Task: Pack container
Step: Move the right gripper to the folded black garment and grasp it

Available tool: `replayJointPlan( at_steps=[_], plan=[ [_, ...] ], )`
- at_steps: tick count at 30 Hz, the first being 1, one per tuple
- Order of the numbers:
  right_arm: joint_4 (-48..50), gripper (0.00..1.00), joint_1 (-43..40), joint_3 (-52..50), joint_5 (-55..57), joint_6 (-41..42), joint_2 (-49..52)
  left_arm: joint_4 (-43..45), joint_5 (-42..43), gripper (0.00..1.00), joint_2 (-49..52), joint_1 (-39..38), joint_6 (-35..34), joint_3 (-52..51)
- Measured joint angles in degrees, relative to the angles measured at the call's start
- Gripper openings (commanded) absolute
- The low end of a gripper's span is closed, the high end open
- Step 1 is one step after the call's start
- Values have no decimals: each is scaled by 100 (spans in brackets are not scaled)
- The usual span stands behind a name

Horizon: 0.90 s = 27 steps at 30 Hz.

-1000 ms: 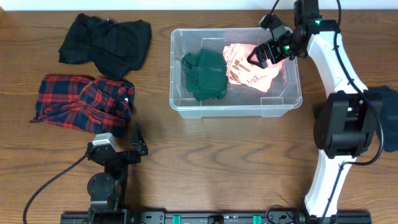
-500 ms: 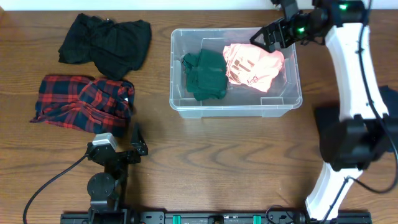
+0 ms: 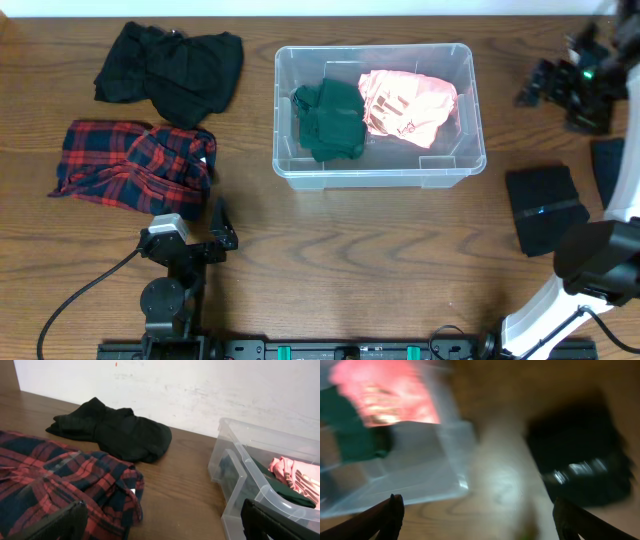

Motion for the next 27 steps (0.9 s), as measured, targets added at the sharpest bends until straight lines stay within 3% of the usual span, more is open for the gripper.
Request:
replayJointPlan(
  at_steps=[8, 18, 27],
  plan=[
    [365, 98, -706, -1285, 597, 968, -726, -2, 2, 98, -2, 0, 0, 0],
    [2557, 99, -1377, -5093, 782, 2081, -2844, -2, 2, 98, 0, 0, 0, 0],
    [4728, 99, -1473, -7200, 745, 2382, -3082, -2, 2, 98, 0, 0, -2, 0]
  ],
)
